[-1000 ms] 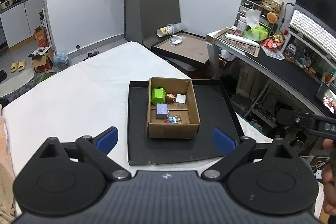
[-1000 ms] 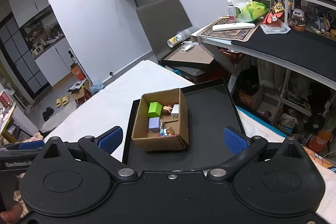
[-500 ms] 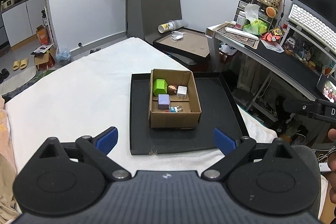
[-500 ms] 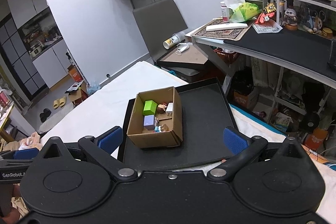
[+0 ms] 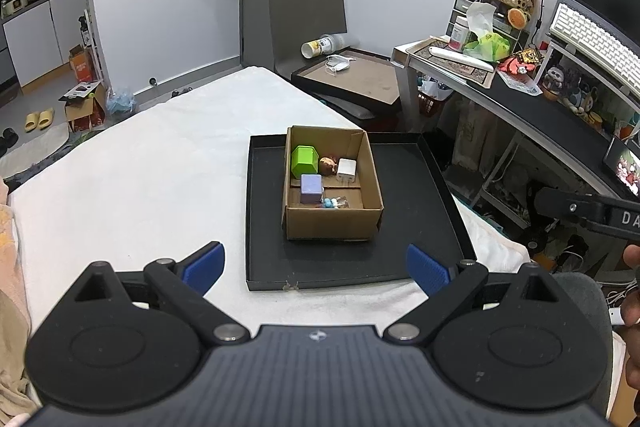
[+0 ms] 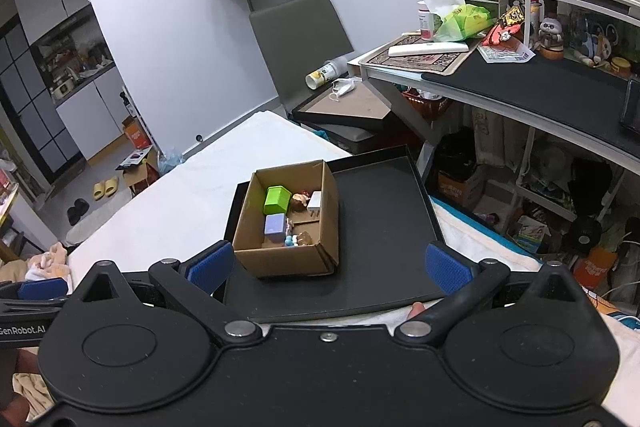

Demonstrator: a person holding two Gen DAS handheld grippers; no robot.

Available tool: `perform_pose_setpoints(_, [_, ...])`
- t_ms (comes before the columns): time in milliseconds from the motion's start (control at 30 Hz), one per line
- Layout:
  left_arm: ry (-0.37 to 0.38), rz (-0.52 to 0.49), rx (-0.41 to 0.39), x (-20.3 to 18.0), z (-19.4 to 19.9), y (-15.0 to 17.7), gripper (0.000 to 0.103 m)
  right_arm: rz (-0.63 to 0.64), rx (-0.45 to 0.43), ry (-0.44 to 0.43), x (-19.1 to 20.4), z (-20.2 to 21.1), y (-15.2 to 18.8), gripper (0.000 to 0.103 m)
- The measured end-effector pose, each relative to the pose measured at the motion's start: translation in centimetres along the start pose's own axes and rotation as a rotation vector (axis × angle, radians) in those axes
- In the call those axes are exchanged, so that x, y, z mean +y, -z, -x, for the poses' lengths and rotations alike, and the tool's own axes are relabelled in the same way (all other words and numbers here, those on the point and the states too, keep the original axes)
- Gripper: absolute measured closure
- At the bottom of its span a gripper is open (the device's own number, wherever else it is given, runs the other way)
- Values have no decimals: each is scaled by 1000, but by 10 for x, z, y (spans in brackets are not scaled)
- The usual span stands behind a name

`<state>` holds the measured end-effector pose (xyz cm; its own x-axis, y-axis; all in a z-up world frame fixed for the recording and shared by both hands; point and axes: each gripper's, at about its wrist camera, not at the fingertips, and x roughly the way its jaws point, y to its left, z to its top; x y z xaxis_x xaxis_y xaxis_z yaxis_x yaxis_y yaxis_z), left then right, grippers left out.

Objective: Organize rigid objects

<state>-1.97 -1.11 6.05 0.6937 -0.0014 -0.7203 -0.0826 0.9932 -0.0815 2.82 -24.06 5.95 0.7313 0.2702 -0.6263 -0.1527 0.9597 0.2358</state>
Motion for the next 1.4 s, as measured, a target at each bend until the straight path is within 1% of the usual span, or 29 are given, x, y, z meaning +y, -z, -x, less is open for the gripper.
perform_pose_setpoints(100, [-8,-1,1,0,-1,-1,6,14,1,20,2,-1,1,0])
perform_pose_setpoints(400, [-1,7,9,2,-2,1,6,58,12,55,9,-6,3,0])
perform_pose_setpoints(767, [2,9,5,1,0,1,6,61,16,54,9,-6,4,0])
perform_pose_setpoints(867, [20,15,10,0,1,1,6,64,15,56,9,-6,4,0])
perform_pose_setpoints(1000, [22,14,12,-1,1,2,6,61,17,51,9,-6,5,0])
perform_pose_setpoints(1067, [26,15,14,-2,0,2,6,63,17,69,9,-6,5,0])
perform_pose_setpoints(1400, [21,10,17,-2,-2,4,6,72,13,68,10,-4,8,0])
